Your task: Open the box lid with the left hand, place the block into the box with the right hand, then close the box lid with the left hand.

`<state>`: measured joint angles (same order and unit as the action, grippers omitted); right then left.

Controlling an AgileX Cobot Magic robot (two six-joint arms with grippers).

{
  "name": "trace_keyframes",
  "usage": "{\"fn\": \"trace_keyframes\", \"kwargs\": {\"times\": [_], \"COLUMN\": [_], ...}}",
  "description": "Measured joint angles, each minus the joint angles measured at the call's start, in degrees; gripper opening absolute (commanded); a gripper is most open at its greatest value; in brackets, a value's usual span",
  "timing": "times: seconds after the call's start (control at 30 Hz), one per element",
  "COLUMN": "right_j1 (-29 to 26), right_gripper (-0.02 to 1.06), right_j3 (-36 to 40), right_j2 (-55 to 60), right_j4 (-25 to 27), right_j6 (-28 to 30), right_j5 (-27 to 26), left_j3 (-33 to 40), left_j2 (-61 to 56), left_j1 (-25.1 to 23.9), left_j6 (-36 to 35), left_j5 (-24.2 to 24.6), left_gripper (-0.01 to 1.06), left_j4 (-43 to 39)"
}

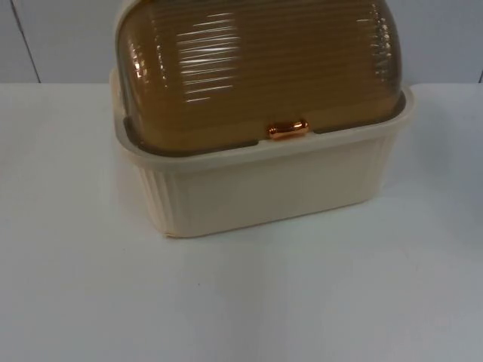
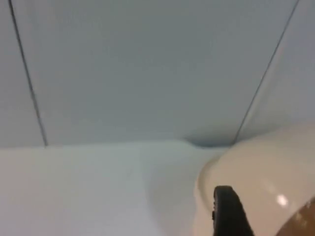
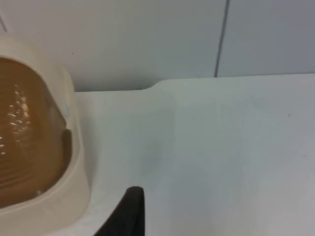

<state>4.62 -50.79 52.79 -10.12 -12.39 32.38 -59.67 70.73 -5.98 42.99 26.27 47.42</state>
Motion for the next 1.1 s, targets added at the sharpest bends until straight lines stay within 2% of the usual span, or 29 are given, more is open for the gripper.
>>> {"fn": "trace_keyframes", "kwargs": {"times": [0.03, 0.2, 0.4, 0.5, 0.53, 0.67, 0.7, 0.83, 0.87, 1.03, 1.1], "right_j1": [0.00, 0.00, 0.00, 0.00, 0.00, 0.00, 0.00, 0.00, 0.00, 0.00, 0.00], "right_gripper": [1.05, 1.05, 1.05, 1.05, 1.05, 1.05, 1.05, 1.05, 1.05, 1.05, 1.05], "right_j3": [0.00, 1.31, 2.37, 2.46, 2.46, 1.08, 1.08, -3.27, -6.34, -16.03, -16.64], "right_j2": [-0.91, -6.68, -19.13, -26.77, -26.77, -35.36, -35.36, -40.78, -42.25, -43.66, -43.66], "right_j4": [-0.73, -2.34, -4.18, -4.43, -4.43, -4.22, -4.22, -3.97, -3.97, -1.92, -1.33], "right_j6": [-0.47, -0.72, -0.72, -0.72, -0.72, 0.14, 0.14, 1.76, 3.47, 8.37, 9.07], "right_j5": [1.13, 4.98, 10.03, 12.03, 12.03, 19.73, 19.73, 23.32, 24.83, 27.88, 27.98], "left_j3": [0.60, 4.27, 10.64, 11.57, 11.57, 11.57, 11.57, 11.43, 10.81, 3.70, 1.96], "left_j2": [-1.10, -9.29, -21.55, -31.69, -31.69, -44.38, -44.38, -51.80, -54.00, -60.90, -61.82], "left_j1": [0.00, 0.00, 0.96, 1.07, 1.07, 1.07, 1.07, 1.07, 1.07, 1.07, 1.33], "left_j6": [-3.61, -9.71, -11.79, -15.12, -15.12, -22.11, -22.11, -23.51, -23.94, -27.47, -27.73], "left_j5": [0.15, 0.42, 3.09, 4.63, 4.63, 7.61, 7.61, 10.64, 11.77, 15.08, 15.07], "left_gripper": [0.43, 0.43, 0.43, 0.43, 0.43, 0.43, 0.43, 0.43, 0.43, 0.43, 0.43], "left_j4": [-4.09, -12.26, -14.70, -18.36, -18.36, -24.94, -24.94, -26.73, -27.52, -35.95, -36.72]}}
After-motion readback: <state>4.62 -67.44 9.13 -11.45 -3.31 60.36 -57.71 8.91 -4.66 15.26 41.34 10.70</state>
